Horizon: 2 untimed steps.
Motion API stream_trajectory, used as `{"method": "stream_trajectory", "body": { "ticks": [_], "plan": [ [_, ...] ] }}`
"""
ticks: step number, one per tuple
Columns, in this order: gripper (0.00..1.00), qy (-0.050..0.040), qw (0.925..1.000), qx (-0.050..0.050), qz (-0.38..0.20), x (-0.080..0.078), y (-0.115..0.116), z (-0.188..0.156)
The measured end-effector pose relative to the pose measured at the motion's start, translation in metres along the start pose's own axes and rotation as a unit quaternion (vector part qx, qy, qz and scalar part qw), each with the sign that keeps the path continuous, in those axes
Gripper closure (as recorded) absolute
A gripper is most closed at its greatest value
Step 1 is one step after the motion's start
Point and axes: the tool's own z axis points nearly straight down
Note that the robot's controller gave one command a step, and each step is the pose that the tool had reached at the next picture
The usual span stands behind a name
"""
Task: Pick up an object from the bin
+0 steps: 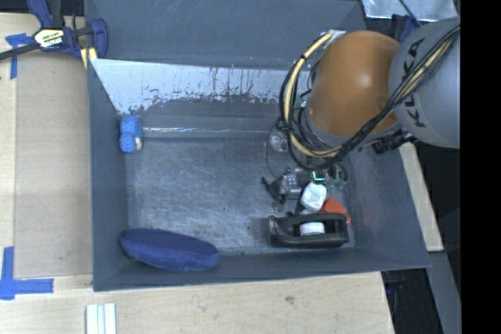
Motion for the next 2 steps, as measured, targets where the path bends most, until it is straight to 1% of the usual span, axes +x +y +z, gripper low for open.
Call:
{"method": "stream_trajectory", "body": {
  "ticks": [1, 2],
  "plan": [
    [0.0, -0.0015, 0.9991, 0.001, -0.043, -0.006, -0.072, 0.051],
    [0.0, -0.0058, 0.9873, 0.001, -0.159, -0.012, -0.079, 0.094]
  ]
}}
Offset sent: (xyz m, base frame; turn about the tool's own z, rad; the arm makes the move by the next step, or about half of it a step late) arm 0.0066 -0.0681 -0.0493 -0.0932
